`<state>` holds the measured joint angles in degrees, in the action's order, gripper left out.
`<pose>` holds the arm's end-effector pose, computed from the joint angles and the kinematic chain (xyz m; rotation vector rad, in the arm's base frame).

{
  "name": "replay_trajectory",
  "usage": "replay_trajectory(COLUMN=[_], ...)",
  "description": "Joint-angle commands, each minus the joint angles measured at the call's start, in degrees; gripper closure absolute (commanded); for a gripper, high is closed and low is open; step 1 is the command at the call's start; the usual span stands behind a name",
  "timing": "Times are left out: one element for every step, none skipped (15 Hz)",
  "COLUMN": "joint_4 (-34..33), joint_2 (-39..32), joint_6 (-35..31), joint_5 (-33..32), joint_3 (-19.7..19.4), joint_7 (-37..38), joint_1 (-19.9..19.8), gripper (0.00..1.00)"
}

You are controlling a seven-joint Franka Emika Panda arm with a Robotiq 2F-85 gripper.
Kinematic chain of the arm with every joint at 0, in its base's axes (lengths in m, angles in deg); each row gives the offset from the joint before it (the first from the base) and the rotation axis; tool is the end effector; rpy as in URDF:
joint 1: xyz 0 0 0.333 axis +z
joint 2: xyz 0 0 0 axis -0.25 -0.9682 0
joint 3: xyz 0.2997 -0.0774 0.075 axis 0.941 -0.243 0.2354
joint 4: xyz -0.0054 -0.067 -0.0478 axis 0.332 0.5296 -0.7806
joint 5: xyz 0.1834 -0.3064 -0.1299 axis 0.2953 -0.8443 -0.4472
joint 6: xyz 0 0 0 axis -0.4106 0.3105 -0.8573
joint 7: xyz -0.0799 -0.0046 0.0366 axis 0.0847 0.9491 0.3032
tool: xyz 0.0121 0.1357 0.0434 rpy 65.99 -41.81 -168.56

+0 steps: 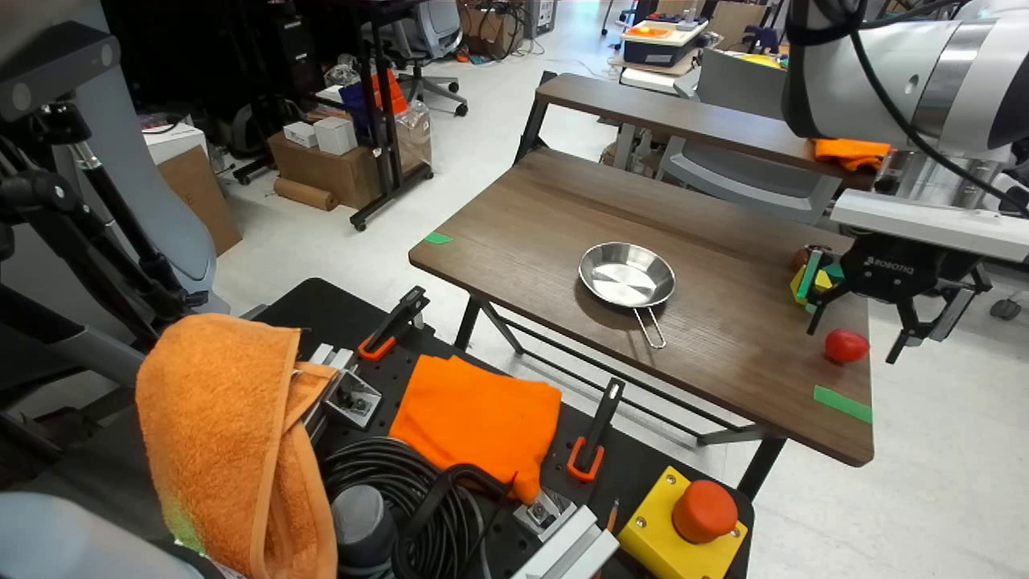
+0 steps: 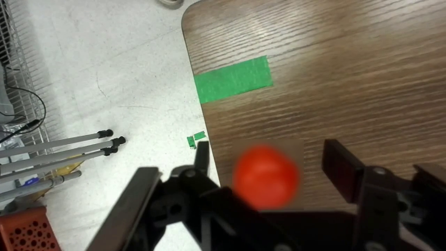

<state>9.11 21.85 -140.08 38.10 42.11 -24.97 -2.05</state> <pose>0.6148 -0.3142 0.1173 2.8875 -0.3450 -0.4839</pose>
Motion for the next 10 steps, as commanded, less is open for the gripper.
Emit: replay_trajectory(joint_4=[-2.17,-2.12,-1.98,-1.77,-0.96,-0.47,-0.47,0.41,1.46,2.38], joint_2=[-0.92,-0.85,-0.71,-0.52,0.13,-0.18,-0.18,0.63,1.68,2.61], joint_6=[1.89,1.85,1.73,1.53,0.19,0.17,0.17,-0.38,-0.84,-1.20], joint_5=[-0.63,-0.59,-0.56,-0.51,-0.15,-0.22,-0.21,-0.33,-0.65,-0.93], joint_3=[0.20,0.24,0.28,0.41,0.77,0.29,0.29,0.43,0.21,-0.12], joint_7=[-1.20,-1.39,-1.68,-2.08,-2.58,-0.95,-0.99,-1.47,-0.81,0.16], joint_1=[-0.32,-0.40,-0.50,-0.61,-0.87,-0.37,-0.38,-0.31,0.29,0.93], gripper=[0.00,0.00,0.00,0.00,0.00,0.00,0.00,0.00,0.00,0.00])
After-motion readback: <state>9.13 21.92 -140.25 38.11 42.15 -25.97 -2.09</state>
